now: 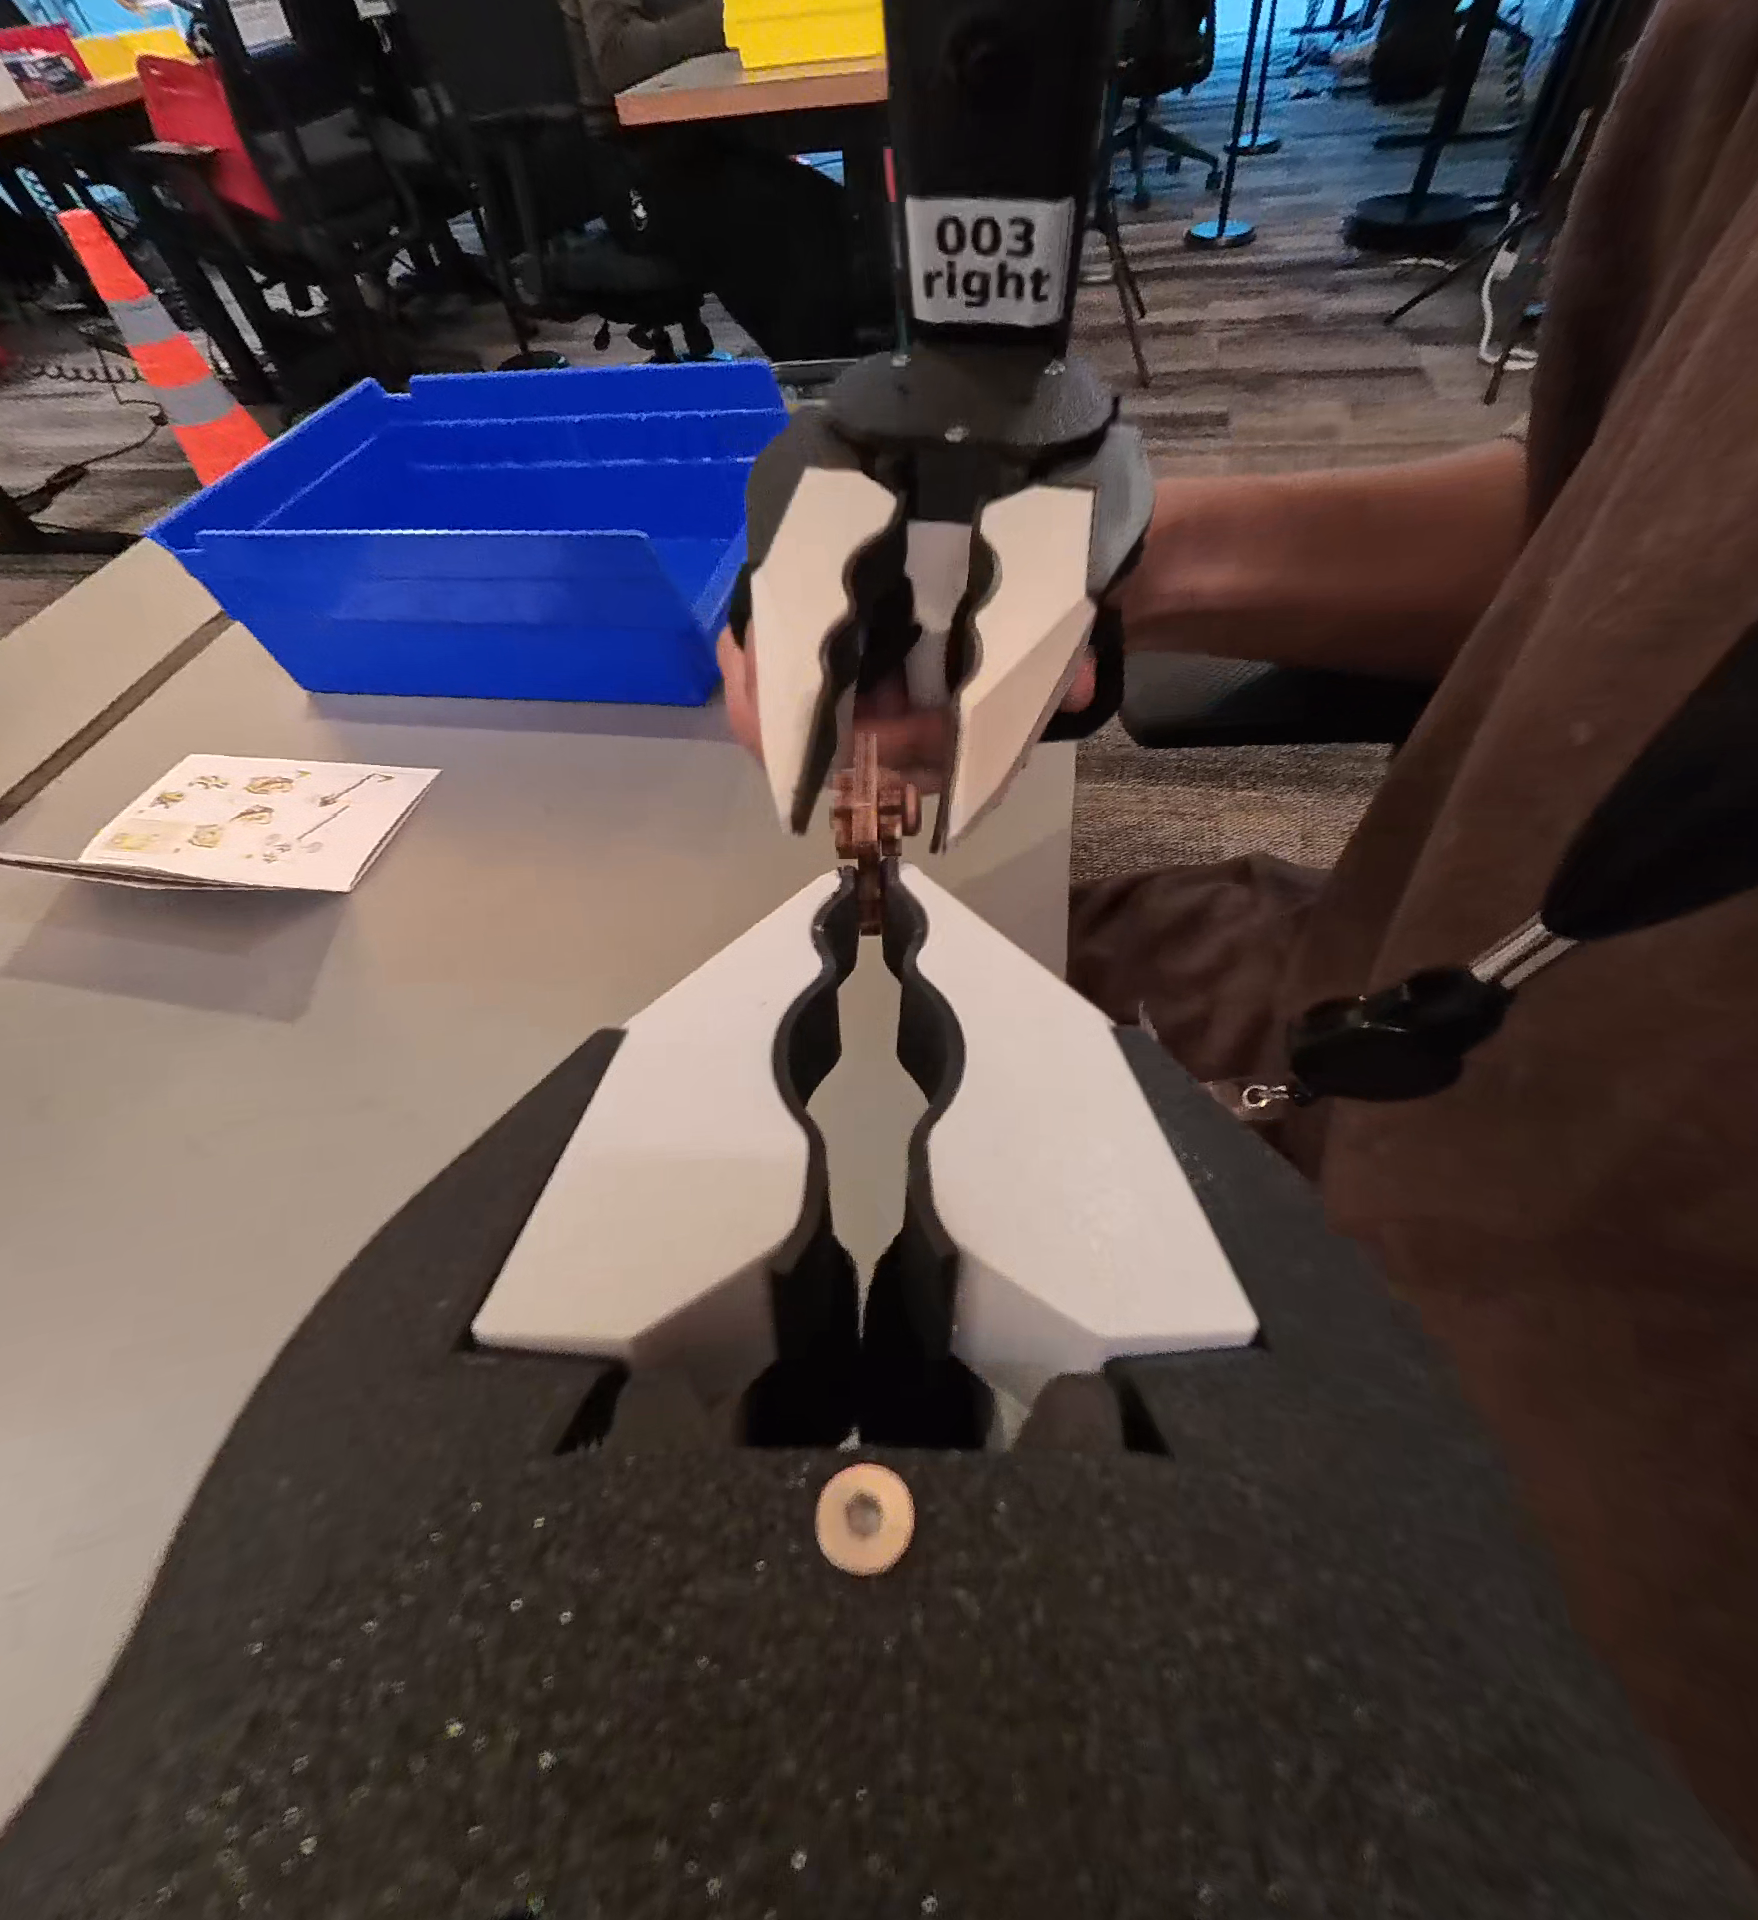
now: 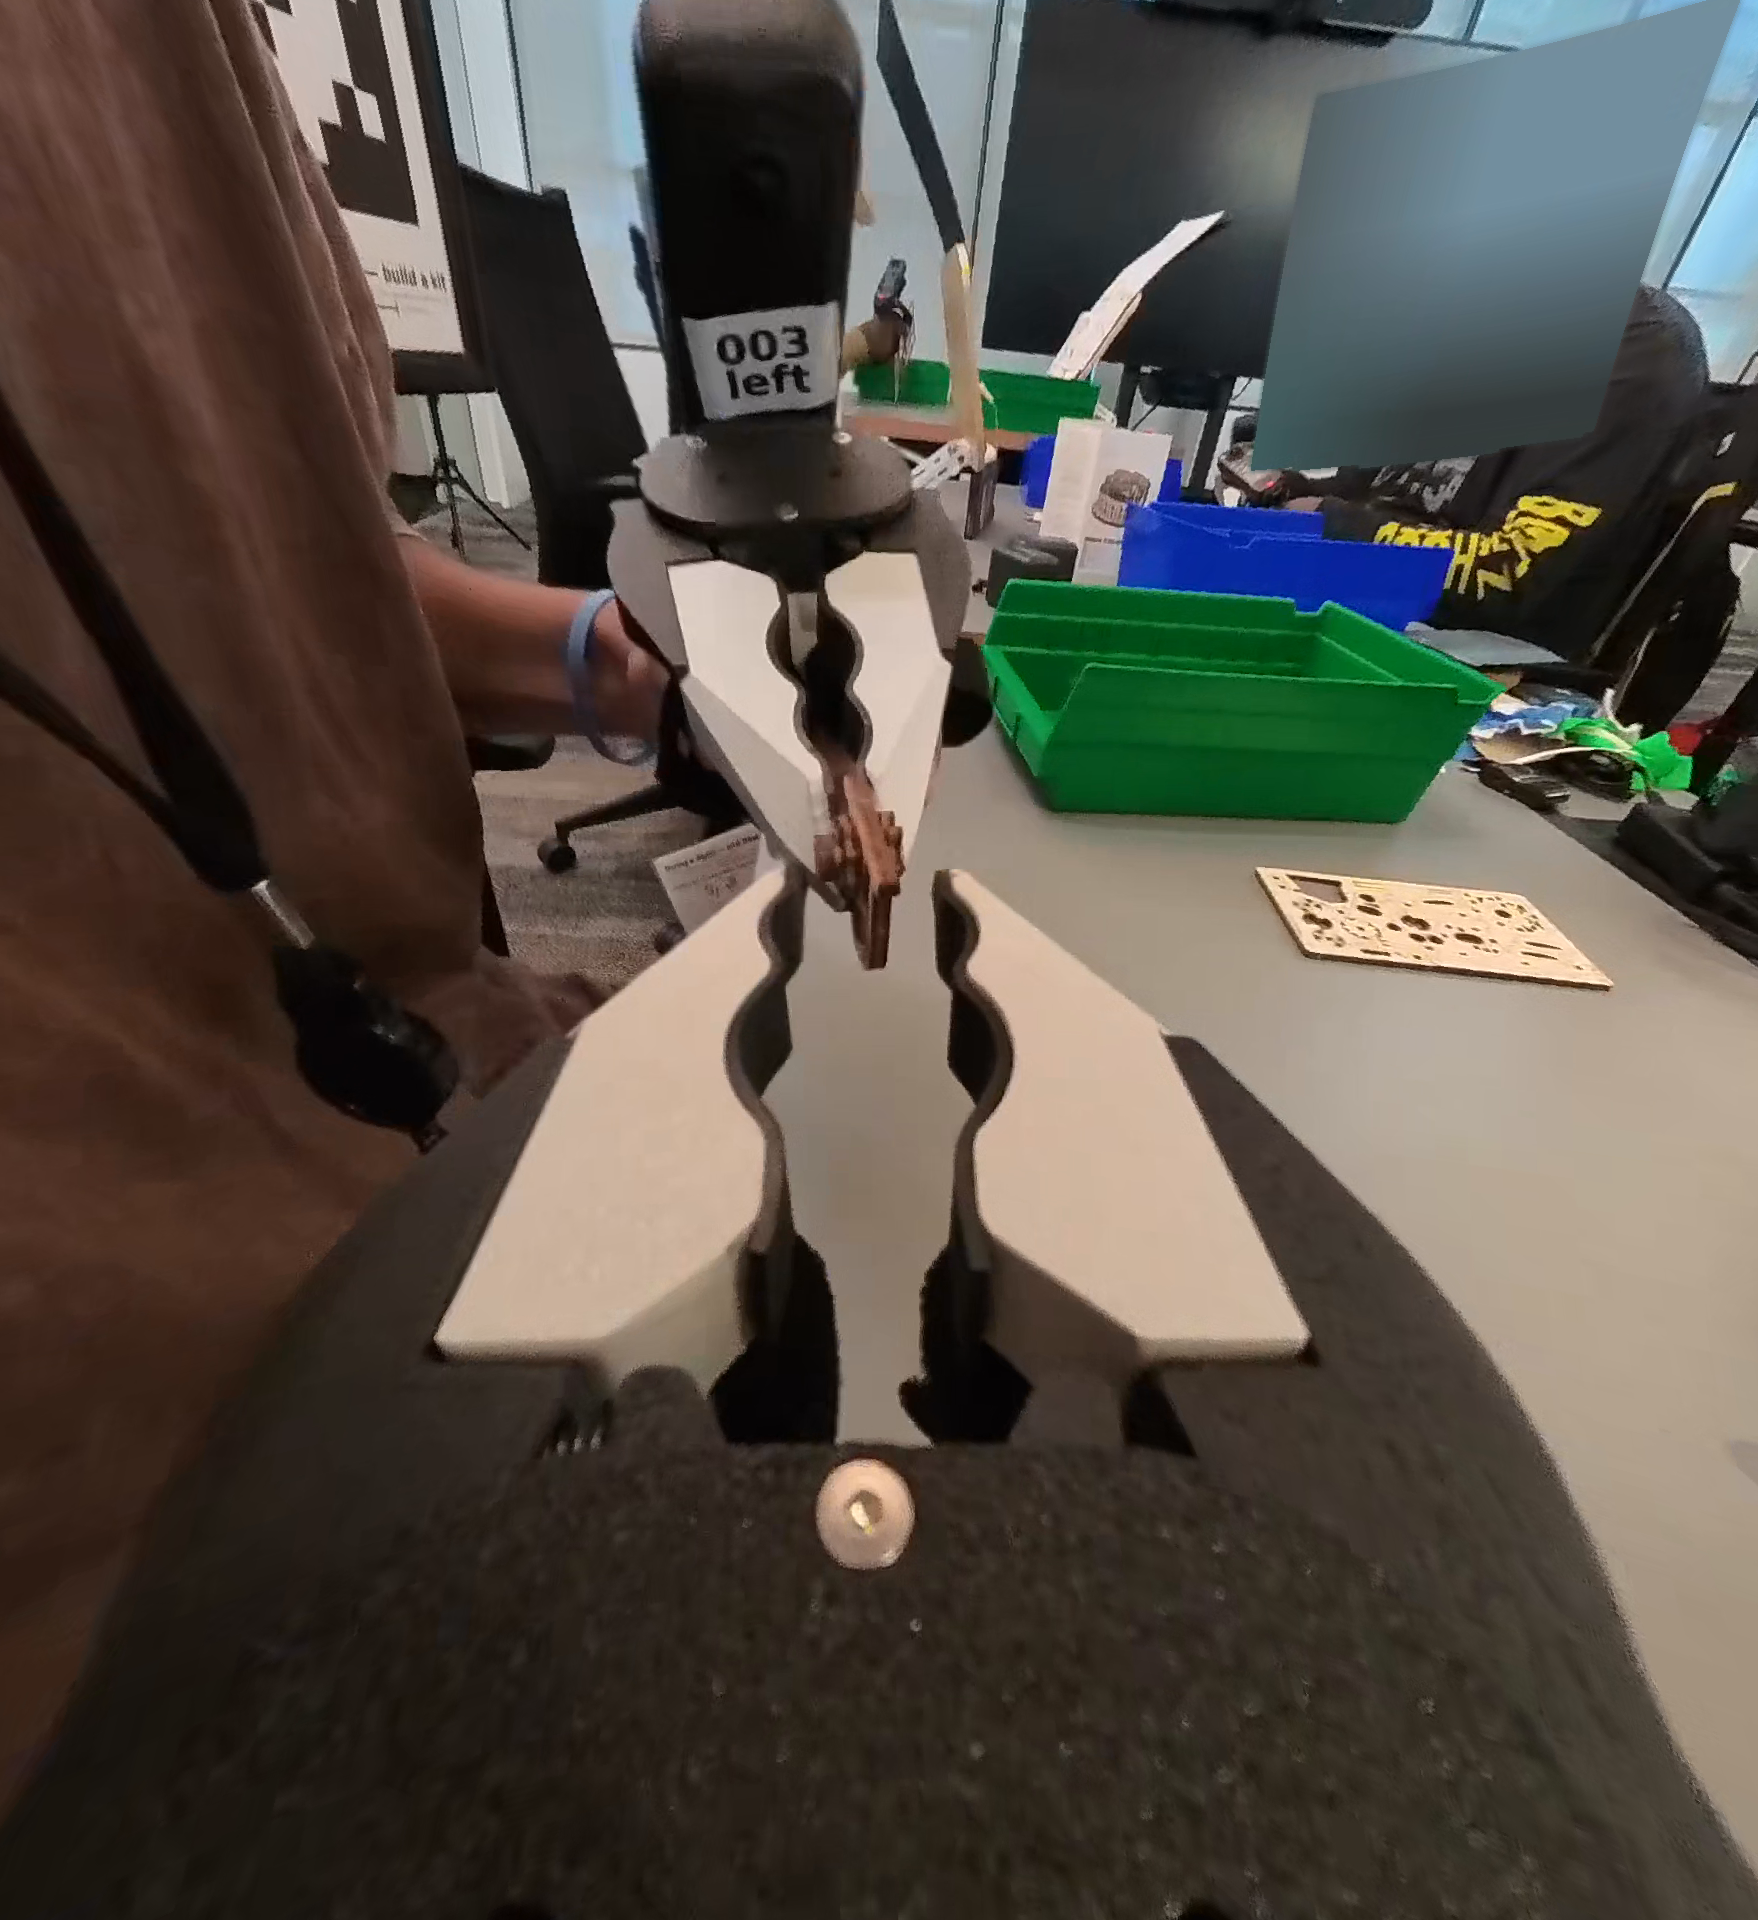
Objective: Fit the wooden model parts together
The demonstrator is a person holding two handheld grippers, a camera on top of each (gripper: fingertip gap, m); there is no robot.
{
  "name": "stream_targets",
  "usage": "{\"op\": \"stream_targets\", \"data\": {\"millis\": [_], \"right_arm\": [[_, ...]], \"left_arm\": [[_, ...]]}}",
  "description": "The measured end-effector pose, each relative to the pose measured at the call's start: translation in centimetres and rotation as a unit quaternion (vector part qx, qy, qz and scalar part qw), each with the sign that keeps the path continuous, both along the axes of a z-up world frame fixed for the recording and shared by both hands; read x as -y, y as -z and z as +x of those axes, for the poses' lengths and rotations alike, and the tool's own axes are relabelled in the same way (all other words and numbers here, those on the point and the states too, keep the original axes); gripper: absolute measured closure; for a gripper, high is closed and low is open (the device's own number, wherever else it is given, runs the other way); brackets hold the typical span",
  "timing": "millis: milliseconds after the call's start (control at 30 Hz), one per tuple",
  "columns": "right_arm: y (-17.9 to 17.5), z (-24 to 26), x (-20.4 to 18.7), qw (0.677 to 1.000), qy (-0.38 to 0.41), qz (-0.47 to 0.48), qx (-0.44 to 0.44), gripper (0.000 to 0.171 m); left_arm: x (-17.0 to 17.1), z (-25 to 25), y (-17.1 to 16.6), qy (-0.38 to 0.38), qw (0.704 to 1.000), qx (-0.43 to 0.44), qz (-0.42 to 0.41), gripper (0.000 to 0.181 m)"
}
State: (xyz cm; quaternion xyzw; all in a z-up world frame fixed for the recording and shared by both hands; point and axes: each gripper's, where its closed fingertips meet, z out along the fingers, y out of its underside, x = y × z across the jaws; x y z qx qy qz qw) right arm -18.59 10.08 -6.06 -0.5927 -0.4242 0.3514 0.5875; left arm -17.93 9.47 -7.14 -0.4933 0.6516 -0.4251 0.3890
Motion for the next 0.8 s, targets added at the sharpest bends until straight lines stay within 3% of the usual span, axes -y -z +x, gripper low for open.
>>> {"op": "stream_targets", "data": {"millis": [100, 533, 733, 800], "right_arm": [[-0.1, -0.1, 0.1, 1.000, -0.003, 0.008, 0.003, 0.155], [-0.1, 0.5, -0.3, 1.000, 0.011, 0.010, -0.008, 0.150], [1.5, 4.5, -4.6, 0.989, 0.150, -0.019, 0.006, 0.144], [2.8, 6.3, -6.2, 0.976, 0.213, -0.040, 0.027, 0.145]], "left_arm": [[0.1, 0.1, 0.0, 0.003, 1.000, 0.000, -0.009, 0.180], [-0.6, 0.2, 0.8, -0.015, 1.000, -0.010, 0.017, 0.180], [-7.6, -0.7, 5.7, -0.166, 0.971, -0.101, 0.143, 0.180], [-8.7, -0.7, 6.7, -0.192, 0.964, -0.106, 0.148, 0.180]]}}
